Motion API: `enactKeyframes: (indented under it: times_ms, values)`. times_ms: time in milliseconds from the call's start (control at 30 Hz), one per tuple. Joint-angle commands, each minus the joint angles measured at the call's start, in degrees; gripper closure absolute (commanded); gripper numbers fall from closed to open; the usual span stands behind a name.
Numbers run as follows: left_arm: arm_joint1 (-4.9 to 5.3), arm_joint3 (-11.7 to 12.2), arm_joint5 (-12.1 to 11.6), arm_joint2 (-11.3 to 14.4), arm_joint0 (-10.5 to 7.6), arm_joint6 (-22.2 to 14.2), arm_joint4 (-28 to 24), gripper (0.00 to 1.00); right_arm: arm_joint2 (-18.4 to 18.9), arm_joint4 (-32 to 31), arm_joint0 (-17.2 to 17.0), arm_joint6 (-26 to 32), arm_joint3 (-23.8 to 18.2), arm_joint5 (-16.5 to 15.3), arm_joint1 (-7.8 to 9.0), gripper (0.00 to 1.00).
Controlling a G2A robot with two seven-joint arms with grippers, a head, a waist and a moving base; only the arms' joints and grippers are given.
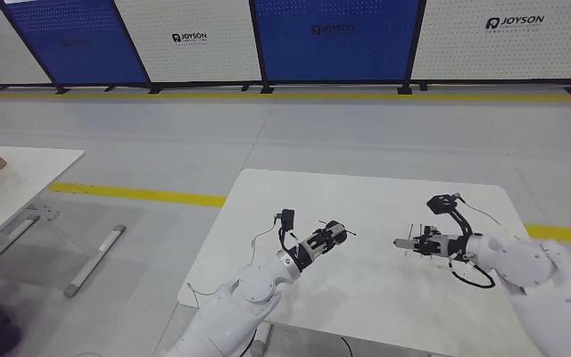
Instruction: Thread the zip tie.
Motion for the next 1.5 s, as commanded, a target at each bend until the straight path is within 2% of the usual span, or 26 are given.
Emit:
enactKeyframes:
  times_ms: [0,167,300,367,467,533,800,833,867,1000,1100,1233,1267,1333,1467]
  values:
    - [0.00,0.0,0.0,0.0,0.00,0.0,0.0,1.00,0.7,1.1,-2.5,-5.5,-2.1,0.0,0.34,0.00]
    - [0.00,0.0,0.0,0.0,0.00,0.0,0.0,1.00,1.5,3.5,-6.7,-13.6,-4.9,0.0,1.42,0.00]
    - [0.00,0.0,0.0,0.0,0.00,0.0,0.0,1.00,0.6,5.5,-7.5,-19.5,-3.8,0.0,1.49,0.00]
    - [0.00,0.0,0.0,0.0,0.00,0.0,0.0,1.00,-1.0,6.5,-6.5,-19.5,-2.9,0.0,1.23,0.00]
    - [0.00,0.0,0.0,0.0,0.00,0.0,0.0,1.00,-4.9,7.1,-3.3,-18.2,-0.5,0.0,0.40,0.00]
    - [0.00,0.0,0.0,0.0,0.00,0.0,0.0,1.00,-7.3,8.5,-0.3,-15.3,2.4,0.0,-0.28,0.00]
    - [0.00,0.0,0.0,0.0,0.00,0.0,0.0,1.00,-7.3,8.5,-0.3,-15.3,2.4,0.0,-0.28,0.00]
    - [0.00,0.0,0.0,0.0,0.00,0.0,0.0,1.00,-7.3,7.2,-0.5,-16.0,2.2,1.0,-0.26,0.00]
    - [0.00,0.0,0.0,0.0,0.00,0.0,0.0,1.00,-7.0,6.1,-0.5,-16.1,1.8,3.9,-0.23,0.00]
    - [0.00,0.0,0.0,0.0,0.00,0.0,0.0,1.00,-5.5,6.1,1.2,-9.9,1.1,15.6,0.02,0.00]
    - [0.00,0.0,0.0,0.0,0.00,0.0,0.0,1.00,-4.2,3.8,0.8,-8.9,-0.7,22.5,0.39,0.00]
    - [0.00,0.0,0.0,0.0,0.00,0.0,0.0,1.00,-4.2,-2.0,0.9,-4.2,-3.6,31.7,0.84,0.00]
    - [0.00,0.0,0.0,0.0,0.00,0.0,0.0,1.00,-4.3,-3.2,1.2,-4.2,-4.5,32.8,0.82,0.00]
    - [0.00,0.0,0.0,0.0,0.00,0.0,0.0,1.00,-4.3,-3.9,0.7,-6.3,-5.7,32.3,0.75,0.00]
    - [0.00,0.0,0.0,0.0,0.00,0.0,0.0,1.00,-4.3,-3.9,0.7,-6.3,-5.7,32.3,0.75,0.00]
